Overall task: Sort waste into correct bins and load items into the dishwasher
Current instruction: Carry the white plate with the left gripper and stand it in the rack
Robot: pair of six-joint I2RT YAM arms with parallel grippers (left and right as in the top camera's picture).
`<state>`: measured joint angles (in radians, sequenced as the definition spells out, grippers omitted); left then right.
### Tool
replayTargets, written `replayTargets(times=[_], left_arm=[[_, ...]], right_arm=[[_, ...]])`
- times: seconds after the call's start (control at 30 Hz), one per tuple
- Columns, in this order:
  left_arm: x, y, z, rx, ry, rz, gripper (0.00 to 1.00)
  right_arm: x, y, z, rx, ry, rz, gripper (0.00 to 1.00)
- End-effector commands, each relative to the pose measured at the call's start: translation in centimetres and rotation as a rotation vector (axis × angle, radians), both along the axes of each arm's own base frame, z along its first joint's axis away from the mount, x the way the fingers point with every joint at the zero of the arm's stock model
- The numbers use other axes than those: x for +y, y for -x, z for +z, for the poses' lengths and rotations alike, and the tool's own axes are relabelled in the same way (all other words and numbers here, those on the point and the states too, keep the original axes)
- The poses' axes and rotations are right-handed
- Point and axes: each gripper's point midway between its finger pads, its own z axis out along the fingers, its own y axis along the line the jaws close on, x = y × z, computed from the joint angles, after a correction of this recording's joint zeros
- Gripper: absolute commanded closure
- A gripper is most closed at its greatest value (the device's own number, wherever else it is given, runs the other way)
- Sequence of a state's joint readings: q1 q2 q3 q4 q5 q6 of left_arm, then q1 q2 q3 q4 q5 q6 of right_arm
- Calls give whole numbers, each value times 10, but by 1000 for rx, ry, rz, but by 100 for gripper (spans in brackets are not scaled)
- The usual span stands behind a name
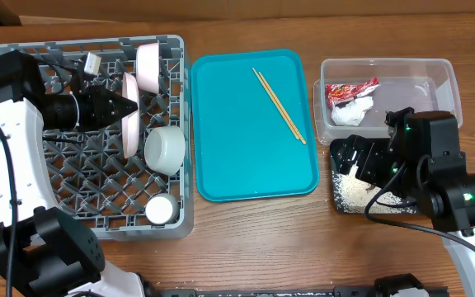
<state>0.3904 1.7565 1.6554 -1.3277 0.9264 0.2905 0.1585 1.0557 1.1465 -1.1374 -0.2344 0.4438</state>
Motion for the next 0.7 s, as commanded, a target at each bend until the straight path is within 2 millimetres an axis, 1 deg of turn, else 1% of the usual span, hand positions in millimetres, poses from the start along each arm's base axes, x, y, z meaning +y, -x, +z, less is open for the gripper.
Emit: replayTargets(times=[0.0,0.07,0.17,0.27,0.33,0.37,0.47,0.5,0.6,0.67], left_arm=[[5,2,-7,9,-58,-2,73],[9,2,-11,31,-83,16,60],[11,0,-12,30,-92,21,49],[11,-1,-12,28,-92,25,47],[11,-2,-11,32,-81,38,49],[10,-3,-9,30,-69,40,52],[4,-5,8,-12,-41,29,54],[0,-5,23,-55,-65,19,54],[-9,-2,46,-103,-136,20,52],[-17,0,55,-122,-200,23,48]], right_arm=[[-1,-3,9,-30,2,-3,0],[-1,-3,9,-30,2,-3,0],[-1,-3,9,-30,2,-3,0],[-1,-3,9,-30,2,-3,0],[-1,-3,9,-30,2,-3,0],[-1,-3,9,-30,2,-4,0],[-1,-3,9,-30,2,-4,0],[-1,-3,9,-30,2,-4,0],[-1,-3,9,-30,2,-4,0],[-1,-3,9,-30,2,-4,0]])
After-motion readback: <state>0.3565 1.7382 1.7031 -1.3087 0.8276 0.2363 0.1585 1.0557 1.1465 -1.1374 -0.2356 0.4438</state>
